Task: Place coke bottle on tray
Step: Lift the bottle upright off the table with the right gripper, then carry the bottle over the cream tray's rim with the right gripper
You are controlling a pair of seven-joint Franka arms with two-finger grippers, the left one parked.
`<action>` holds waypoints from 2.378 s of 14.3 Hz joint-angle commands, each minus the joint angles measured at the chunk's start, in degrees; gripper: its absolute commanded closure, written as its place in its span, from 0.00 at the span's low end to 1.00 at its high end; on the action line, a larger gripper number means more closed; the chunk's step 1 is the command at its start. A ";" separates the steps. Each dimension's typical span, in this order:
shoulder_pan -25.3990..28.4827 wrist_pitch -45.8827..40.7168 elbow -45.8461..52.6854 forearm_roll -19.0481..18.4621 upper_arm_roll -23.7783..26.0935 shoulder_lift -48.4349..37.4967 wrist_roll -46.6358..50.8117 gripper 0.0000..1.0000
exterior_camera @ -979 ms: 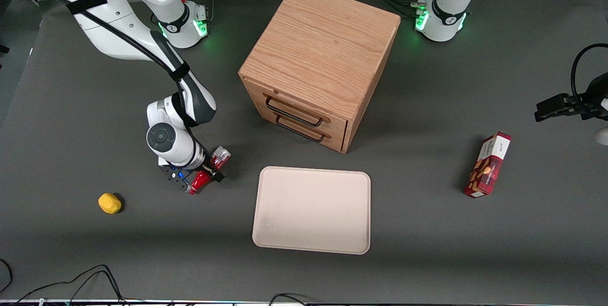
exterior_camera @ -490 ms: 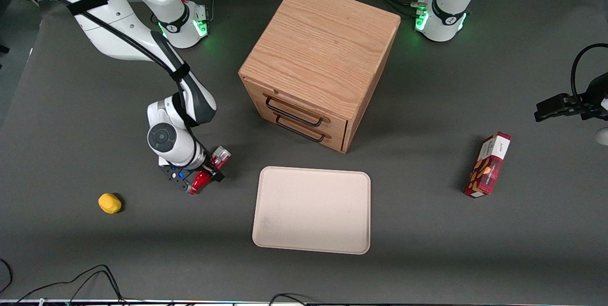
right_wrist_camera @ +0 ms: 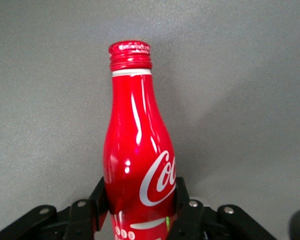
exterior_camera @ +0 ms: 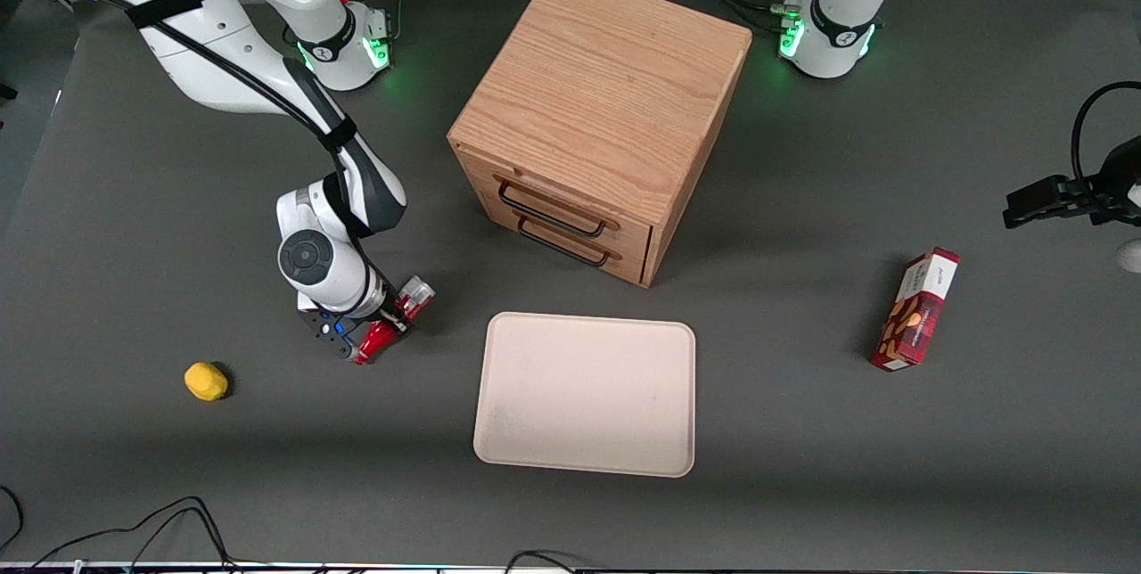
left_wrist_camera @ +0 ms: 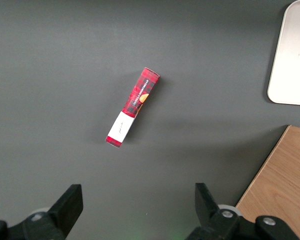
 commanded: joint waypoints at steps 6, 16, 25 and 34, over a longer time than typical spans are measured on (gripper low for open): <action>-0.10 -3.18 0.44 -2.05 0.02 -3.16 1.60 1.00; -7.31 -51.41 19.91 4.98 3.10 -20.59 -18.61 1.00; -0.31 -64.37 50.39 4.45 2.49 -1.82 -18.97 1.00; 12.99 -37.16 62.40 4.27 -1.82 22.82 -25.30 1.00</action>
